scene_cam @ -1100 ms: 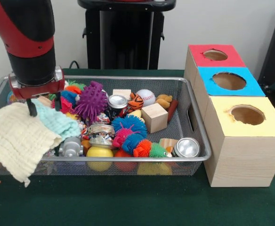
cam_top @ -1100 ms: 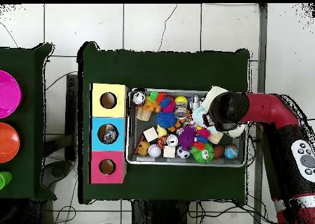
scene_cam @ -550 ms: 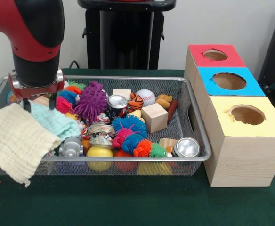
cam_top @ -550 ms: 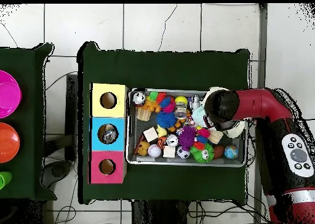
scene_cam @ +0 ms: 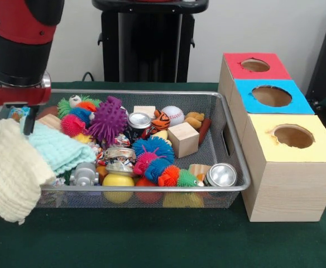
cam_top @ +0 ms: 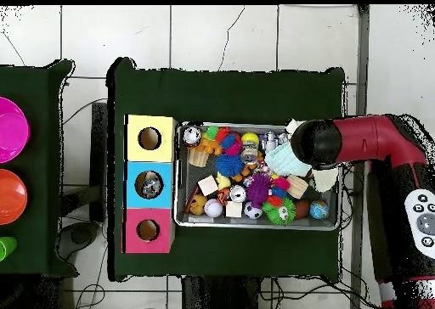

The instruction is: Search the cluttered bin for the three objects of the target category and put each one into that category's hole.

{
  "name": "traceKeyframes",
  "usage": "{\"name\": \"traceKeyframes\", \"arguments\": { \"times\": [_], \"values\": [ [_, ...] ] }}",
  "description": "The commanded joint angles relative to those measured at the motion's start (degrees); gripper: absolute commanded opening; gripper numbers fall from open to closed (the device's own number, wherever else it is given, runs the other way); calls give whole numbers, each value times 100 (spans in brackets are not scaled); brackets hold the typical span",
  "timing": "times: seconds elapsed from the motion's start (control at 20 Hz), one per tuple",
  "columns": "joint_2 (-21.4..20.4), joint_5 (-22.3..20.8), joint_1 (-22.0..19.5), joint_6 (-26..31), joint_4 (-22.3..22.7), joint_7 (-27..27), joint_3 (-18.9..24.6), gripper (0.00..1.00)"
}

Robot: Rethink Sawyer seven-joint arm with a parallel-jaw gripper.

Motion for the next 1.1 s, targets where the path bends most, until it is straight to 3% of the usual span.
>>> {"name": "traceKeyframes", "arguments": {
  "times": [0.05,0.4,0.65,1.1],
  "values": [
    [280,-270,-2,-144,16,-879,-183,100],
    [771,-242,34,-193,-251,-839,-125,100],
    [890,-141,7,-48,-311,-990,-85,100],
    [1182,-200,88,506,-542,-1266,-276,100]
  ]
}}
